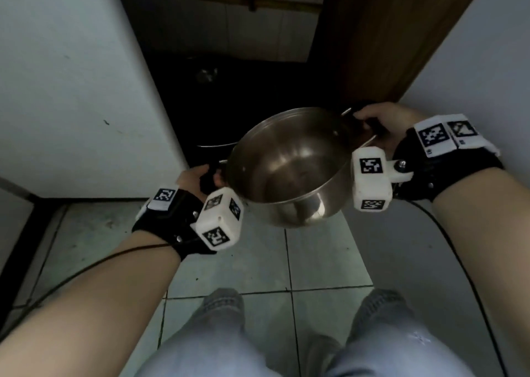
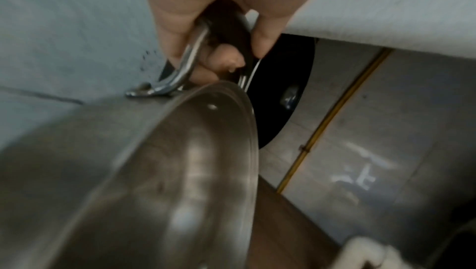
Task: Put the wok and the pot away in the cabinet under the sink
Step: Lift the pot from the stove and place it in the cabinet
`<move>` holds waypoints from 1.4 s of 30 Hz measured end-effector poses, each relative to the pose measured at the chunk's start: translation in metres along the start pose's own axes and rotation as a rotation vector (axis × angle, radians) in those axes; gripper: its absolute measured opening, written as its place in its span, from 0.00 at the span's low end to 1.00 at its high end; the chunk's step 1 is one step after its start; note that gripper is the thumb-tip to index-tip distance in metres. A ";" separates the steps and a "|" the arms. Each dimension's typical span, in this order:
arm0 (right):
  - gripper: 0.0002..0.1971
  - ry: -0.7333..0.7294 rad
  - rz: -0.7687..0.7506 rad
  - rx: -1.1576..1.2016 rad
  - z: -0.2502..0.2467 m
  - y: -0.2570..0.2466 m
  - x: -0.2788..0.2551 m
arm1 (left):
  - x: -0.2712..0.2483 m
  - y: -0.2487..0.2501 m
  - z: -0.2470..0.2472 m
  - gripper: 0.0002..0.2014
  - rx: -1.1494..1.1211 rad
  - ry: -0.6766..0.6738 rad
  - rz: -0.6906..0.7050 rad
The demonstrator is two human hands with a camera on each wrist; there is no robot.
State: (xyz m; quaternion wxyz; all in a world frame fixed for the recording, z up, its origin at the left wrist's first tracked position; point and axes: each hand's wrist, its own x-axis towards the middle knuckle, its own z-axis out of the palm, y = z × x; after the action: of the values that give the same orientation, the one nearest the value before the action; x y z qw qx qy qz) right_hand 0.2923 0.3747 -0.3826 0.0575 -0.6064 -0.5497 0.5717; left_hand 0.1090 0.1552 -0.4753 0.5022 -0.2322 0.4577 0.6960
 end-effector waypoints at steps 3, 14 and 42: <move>0.09 0.018 -0.024 0.219 -0.004 -0.010 -0.007 | -0.009 0.012 0.021 0.10 -0.119 -0.091 0.028; 0.14 -0.051 -0.078 0.624 0.055 -0.050 0.029 | 0.024 0.027 0.040 0.24 0.218 -0.118 0.167; 0.19 -0.140 -0.119 0.393 0.177 -0.023 0.146 | 0.090 0.026 0.026 0.26 -0.072 0.083 0.342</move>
State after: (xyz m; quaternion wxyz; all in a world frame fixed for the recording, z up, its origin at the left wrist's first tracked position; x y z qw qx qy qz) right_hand 0.1072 0.3919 -0.5182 0.1701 -0.5086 -0.4651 0.7043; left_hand 0.0545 0.2194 -0.5229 0.3485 -0.1974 0.4858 0.7769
